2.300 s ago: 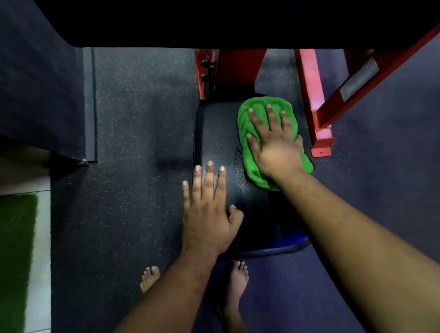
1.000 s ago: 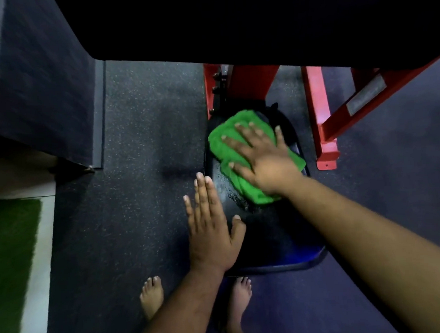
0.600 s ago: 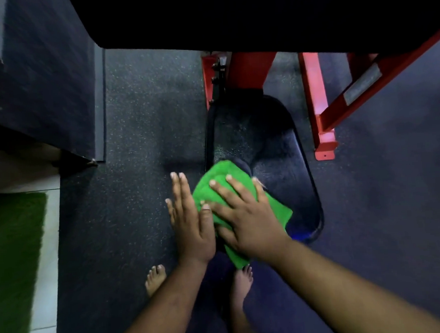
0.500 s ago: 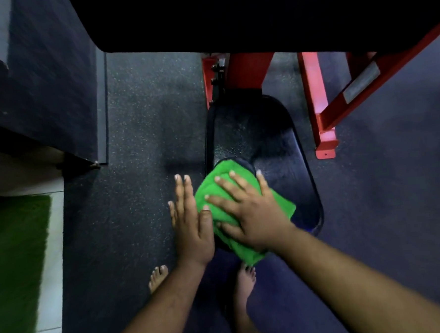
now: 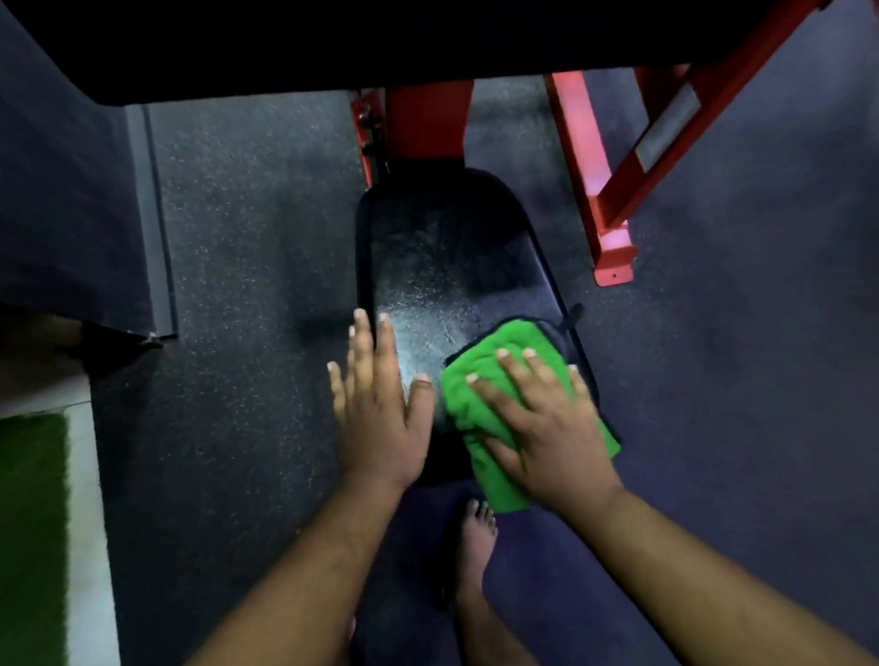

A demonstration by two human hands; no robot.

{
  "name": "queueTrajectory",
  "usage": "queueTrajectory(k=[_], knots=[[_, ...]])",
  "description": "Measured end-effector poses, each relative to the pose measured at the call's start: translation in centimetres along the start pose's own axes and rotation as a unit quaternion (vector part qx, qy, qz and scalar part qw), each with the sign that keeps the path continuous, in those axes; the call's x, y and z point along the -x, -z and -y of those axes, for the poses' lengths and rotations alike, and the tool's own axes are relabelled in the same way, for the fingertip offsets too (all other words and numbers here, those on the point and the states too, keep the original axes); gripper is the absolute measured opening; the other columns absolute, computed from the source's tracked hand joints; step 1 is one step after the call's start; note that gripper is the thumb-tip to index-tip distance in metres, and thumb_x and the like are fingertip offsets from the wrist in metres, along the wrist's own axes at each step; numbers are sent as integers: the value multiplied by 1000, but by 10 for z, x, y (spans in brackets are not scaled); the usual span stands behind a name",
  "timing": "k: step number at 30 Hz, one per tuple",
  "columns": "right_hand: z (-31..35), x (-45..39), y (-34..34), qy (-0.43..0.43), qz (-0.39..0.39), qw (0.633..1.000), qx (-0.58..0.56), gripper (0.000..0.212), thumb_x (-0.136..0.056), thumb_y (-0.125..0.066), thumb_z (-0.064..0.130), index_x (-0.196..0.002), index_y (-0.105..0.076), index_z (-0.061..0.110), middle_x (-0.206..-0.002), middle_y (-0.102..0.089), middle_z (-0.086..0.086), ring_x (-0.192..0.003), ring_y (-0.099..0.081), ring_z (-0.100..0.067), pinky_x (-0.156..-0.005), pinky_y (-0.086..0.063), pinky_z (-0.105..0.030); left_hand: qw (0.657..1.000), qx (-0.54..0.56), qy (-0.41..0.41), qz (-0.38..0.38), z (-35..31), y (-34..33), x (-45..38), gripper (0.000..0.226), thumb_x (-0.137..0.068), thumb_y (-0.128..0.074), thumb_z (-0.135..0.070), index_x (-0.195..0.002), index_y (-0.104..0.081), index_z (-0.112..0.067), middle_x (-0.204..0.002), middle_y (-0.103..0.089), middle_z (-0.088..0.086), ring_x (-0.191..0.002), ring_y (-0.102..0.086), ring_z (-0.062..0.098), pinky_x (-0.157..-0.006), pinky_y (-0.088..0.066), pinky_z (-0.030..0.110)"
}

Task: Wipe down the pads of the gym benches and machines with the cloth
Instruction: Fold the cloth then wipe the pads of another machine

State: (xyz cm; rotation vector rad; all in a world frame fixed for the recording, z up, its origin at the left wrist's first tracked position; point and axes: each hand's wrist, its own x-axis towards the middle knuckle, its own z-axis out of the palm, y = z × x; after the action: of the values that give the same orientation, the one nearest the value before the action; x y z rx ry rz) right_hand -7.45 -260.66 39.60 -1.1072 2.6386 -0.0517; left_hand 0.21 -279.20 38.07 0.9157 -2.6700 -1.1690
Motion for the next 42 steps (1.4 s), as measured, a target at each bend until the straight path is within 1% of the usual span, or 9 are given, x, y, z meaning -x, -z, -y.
queueTrajectory(k=[4, 6, 9, 14, 21, 29, 32, 37, 42], knots=[[-26, -74, 6, -170, -34, 982, -69, 64, -96, -43, 64, -156, -25, 48, -169, -17, 1, -156, -14, -28, -110, -24, -75, 989, -140, -49, 1, -12, -18, -26, 78, -90, -36, -51, -159, -26, -17, -170, -1, 10, -157, -8, 28, -122, -10, 62], [-36, -122, 9, -203, -50, 971, -117, 64, -96, -44, 64, -155, -28, 46, -168, -18, -2, -154, -20, -29, -109, -32, -73, 979, -196, -56, 10, -13, -27, -39, 77, -91, -37, -53, -159, -26, -18, -170, 0, 10, -157, -7, 28, -121, -10, 65], [-50, -108, 4, -160, -71, 975, -137, 67, -93, -39, 68, -154, -32, 42, -166, -24, -7, -150, -29, -34, -109, -42, -59, 962, -264, -59, 33, -13, -34, -44, 80, -93, -35, -57, -160, -21, -18, -170, -1, 9, -157, -6, 26, -120, -8, 67], [-50, -9, -1, -154, -61, 958, -234, 65, -94, -42, 62, -155, -33, 43, -168, -20, -5, -150, -30, -31, -116, -36, -46, 954, -289, -50, 55, -23, -31, -45, 86, -90, -41, -58, -162, -16, -17, -170, -5, 8, -157, -3, 26, -121, -9, 64], [-70, -185, 12, -143, -67, 961, -226, 62, -98, -49, 57, -156, -32, 42, -168, -22, -8, -141, -43, -37, -108, -43, -43, 948, -308, -47, 61, -25, -31, -46, 86, -89, -37, -57, -162, -14, -18, -170, -4, 9, -157, -4, 27, -122, -8, 64], [-71, -61, 6, -141, -41, 954, -261, 62, -99, -56, 47, -155, -31, 46, -166, -25, -6, -145, -38, -30, -110, -43, -46, 948, -307, -44, 73, -26, -30, -48, 87, -88, -38, -57, -162, -14, -17, -171, 1, 8, -157, -1, 27, -121, -8, 65], [-67, -132, 14, -165, -50, 959, -227, 61, -99, -50, 56, -155, -30, 46, -165, -25, -6, -135, -48, -37, -101, -48, -48, 949, -305, -46, 65, -23, -33, -49, 87, -87, -39, -56, -162, -16, -17, -170, -1, 8, -157, -2, 27, -121, -9, 65], [-60, -245, 29, -147, -23, 974, -172, 62, -97, -38, 69, -153, -31, 43, -166, -23, -3, -147, -28, -32, -108, -43, -60, 944, -319, -48, 69, -23, -33, -49, 87, -88, -37, -57, -162, -16, -17, -170, -3, 9, -157, -1, 27, -122, -8, 64], [-64, -116, 15, -86, -24, 981, -173, 66, -92, -39, 69, -154, -26, 51, -169, -14, -1, -150, -23, -36, -104, -47, -60, 948, -303, -43, 83, -24, -31, -49, 89, -86, -40, -57, -162, -17, -18, -170, -2, 8, -157, -1, 26, -121, -8, 65]])
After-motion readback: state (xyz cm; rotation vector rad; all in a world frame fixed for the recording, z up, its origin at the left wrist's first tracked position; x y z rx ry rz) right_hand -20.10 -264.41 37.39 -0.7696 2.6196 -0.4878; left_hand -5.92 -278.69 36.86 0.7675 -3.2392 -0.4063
